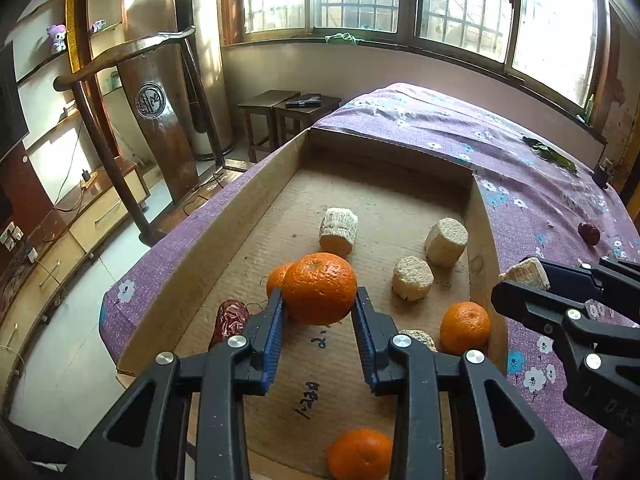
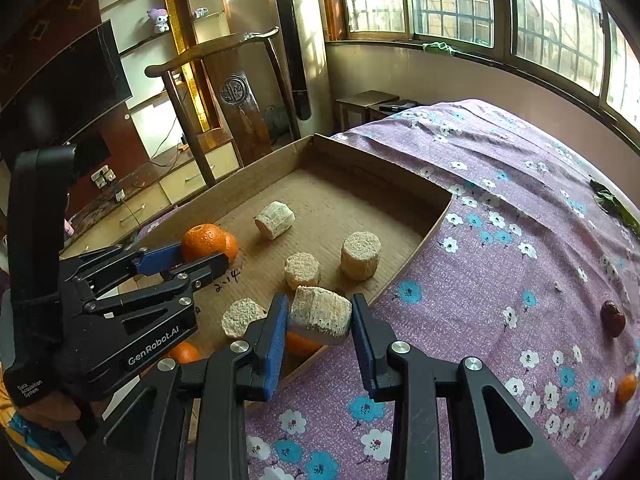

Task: Organize fruits
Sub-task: 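Carry the orange and block into the box and open both tools to release, then move both open tools away from the box toward the date and orange on the bed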

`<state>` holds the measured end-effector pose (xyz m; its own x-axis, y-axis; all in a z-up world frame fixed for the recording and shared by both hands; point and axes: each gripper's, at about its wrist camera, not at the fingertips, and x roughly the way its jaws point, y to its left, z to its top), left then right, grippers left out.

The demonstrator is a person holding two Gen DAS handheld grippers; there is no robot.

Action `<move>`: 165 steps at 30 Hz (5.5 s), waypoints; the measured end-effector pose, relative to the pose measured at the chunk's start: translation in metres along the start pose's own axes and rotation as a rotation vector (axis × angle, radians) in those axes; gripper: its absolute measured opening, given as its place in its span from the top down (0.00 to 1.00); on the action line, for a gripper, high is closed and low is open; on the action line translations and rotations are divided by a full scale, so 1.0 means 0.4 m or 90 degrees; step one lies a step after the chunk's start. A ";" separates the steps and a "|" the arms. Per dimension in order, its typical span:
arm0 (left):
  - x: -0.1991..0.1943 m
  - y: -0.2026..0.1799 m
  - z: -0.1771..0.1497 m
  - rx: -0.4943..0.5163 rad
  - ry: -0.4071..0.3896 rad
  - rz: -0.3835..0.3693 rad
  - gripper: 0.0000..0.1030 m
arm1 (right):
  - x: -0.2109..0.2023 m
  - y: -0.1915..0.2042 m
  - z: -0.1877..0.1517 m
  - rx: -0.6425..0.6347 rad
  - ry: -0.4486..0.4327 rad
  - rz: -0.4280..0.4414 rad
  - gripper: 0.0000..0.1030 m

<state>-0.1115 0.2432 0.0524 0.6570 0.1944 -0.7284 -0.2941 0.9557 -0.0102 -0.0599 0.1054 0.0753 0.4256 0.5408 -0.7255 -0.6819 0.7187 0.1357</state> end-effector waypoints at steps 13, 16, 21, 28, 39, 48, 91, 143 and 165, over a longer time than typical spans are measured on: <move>0.030 -0.003 0.013 0.004 -0.001 0.009 0.69 | 0.106 -0.027 0.039 0.011 0.033 0.014 0.67; 0.032 -0.005 0.015 0.005 -0.006 0.010 0.69 | 0.122 -0.029 0.040 0.012 0.039 0.015 0.66; 0.031 -0.003 0.015 0.004 -0.010 0.013 0.69 | 0.137 -0.026 0.038 0.014 0.042 0.019 0.66; 0.030 -0.005 0.014 0.006 -0.011 0.011 0.68 | 0.142 -0.012 0.034 0.013 0.042 0.025 0.66; 0.003 -0.003 0.016 -0.010 -0.027 0.019 0.38 | 0.072 -0.031 0.020 0.050 0.002 0.035 0.49; -0.026 -0.049 0.012 0.002 -0.040 0.004 0.34 | 0.009 -0.044 -0.016 0.059 -0.009 0.005 0.41; -0.041 -0.515 0.013 0.164 -0.010 -0.169 0.26 | -0.286 -0.480 -0.305 0.279 -0.023 -0.204 0.31; -0.044 -0.807 0.020 0.239 0.010 -0.232 0.26 | -0.432 -0.573 -0.415 0.359 -0.071 -0.254 0.20; 0.065 -0.862 0.089 0.219 0.075 -0.261 0.26 | -0.429 -0.713 -0.386 0.405 -0.083 -0.290 0.20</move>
<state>0.0315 -0.0733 0.0614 0.5823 -0.2161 -0.7837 0.2267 0.9689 -0.0987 -0.0304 -0.2599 0.0569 0.6742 0.1512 -0.7229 0.0309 0.9722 0.2322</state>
